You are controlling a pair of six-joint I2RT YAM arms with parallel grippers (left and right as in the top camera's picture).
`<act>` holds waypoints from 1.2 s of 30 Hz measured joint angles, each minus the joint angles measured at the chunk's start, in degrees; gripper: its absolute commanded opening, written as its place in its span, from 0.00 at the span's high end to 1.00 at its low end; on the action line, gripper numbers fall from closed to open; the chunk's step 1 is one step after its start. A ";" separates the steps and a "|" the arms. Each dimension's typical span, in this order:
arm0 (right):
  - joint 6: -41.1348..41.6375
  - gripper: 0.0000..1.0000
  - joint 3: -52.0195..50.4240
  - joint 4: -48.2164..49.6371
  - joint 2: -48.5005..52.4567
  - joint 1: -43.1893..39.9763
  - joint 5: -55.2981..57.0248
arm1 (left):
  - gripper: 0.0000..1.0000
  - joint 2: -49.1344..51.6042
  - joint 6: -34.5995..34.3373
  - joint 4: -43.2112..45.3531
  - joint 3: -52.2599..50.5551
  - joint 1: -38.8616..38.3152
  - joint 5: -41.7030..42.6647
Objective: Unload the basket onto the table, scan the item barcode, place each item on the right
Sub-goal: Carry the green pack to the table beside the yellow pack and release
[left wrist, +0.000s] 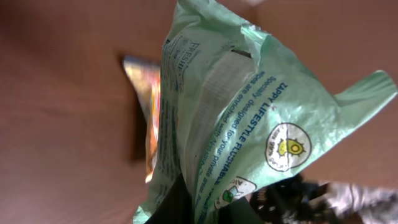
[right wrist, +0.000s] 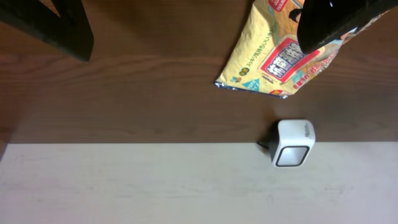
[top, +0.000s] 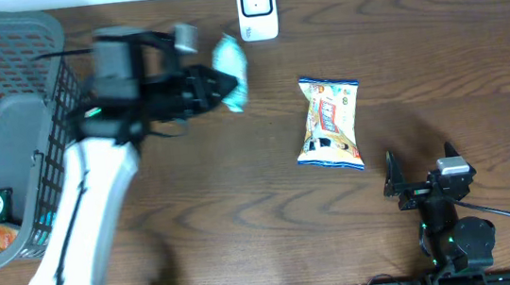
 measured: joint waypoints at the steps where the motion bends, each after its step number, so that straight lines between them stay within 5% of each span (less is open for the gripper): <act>1: 0.00 0.01 0.00 0.00 0.00 0.00 0.02 | 0.92 2.54 0.15 0.02 -0.02 -1.95 -0.63; 8: 0.00 0.01 0.00 -0.02 0.00 0.00 0.02 | 0.92 16.70 0.39 1.22 -0.02 -10.56 -6.08; 17: 0.00 0.01 0.00 -0.02 0.00 0.00 0.00 | 0.91 25.09 -0.20 5.16 -0.02 -11.69 -10.32; 19: 0.00 0.01 0.00 -0.02 0.00 0.00 0.00 | 0.84 25.40 -0.33 5.70 -0.02 -11.72 -10.58; 22: 0.00 0.01 0.00 -0.02 0.00 0.00 0.00 | 0.56 25.42 -0.50 5.95 -0.02 -11.82 -11.72; 36: 0.00 0.01 0.00 -0.02 0.00 0.00 0.02 | 0.49 25.38 -1.40 5.86 -0.02 -12.41 -17.55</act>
